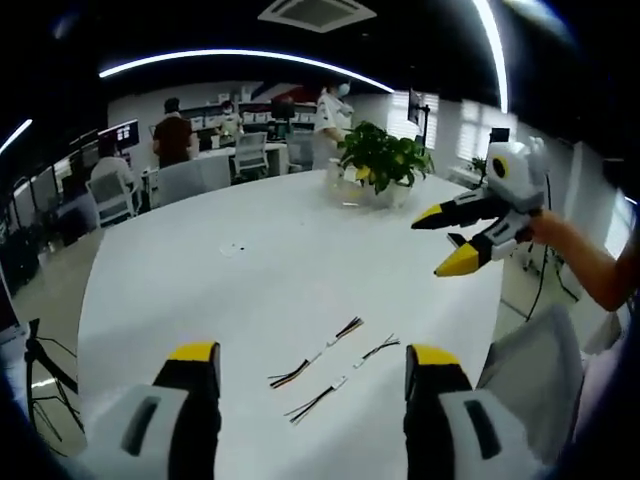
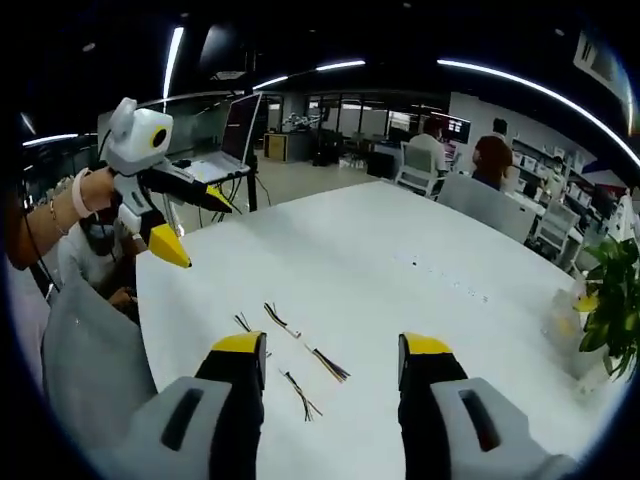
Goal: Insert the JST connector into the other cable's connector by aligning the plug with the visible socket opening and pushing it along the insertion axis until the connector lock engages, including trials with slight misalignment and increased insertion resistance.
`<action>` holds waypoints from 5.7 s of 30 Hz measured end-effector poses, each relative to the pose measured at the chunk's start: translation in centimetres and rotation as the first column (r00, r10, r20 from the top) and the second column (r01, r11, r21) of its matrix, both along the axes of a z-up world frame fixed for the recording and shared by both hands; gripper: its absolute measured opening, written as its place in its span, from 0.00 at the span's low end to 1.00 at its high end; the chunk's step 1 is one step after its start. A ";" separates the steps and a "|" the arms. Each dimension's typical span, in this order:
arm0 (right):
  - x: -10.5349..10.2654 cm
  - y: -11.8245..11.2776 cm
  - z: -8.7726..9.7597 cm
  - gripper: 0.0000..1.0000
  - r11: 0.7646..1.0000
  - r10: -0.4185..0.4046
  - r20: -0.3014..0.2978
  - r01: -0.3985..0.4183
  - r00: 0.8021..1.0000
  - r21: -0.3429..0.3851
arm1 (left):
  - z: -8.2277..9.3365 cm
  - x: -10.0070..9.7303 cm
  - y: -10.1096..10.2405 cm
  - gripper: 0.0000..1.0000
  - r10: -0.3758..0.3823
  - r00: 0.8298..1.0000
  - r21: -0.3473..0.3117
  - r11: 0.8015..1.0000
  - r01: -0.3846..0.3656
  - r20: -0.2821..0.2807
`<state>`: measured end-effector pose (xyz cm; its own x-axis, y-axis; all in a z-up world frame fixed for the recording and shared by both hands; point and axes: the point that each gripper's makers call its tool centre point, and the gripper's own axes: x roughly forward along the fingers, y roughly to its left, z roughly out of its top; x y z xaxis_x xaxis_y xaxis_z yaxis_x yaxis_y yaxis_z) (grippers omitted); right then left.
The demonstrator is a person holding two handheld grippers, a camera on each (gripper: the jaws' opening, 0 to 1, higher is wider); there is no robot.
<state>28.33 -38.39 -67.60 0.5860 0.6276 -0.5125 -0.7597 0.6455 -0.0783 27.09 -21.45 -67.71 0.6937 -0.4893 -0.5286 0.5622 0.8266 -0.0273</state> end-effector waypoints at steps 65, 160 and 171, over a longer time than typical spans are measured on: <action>2.9 2.3 -5.2 0.44 0.994 0.096 -0.098 -0.101 0.991 -0.049 | -4.2 4.0 -1.0 0.69 -0.050 0.996 -0.015 0.999 0.049 -0.077; 3.3 3.2 -11.9 0.33 0.986 0.139 -0.246 -0.158 0.959 -0.059 | -11.0 4.9 -1.4 0.57 -0.114 0.982 0.040 0.992 0.122 -0.147; 3.9 2.9 -11.9 0.30 0.982 0.157 -0.223 -0.175 0.962 -0.066 | -11.3 5.1 -2.1 0.52 -0.133 0.981 0.028 0.990 0.138 -0.139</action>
<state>32.21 -35.47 -79.49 0.3471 0.6559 -0.6703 -0.8604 0.5072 0.0508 32.19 -23.56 -78.98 0.5428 -0.5520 -0.6330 0.6620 0.7450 -0.0821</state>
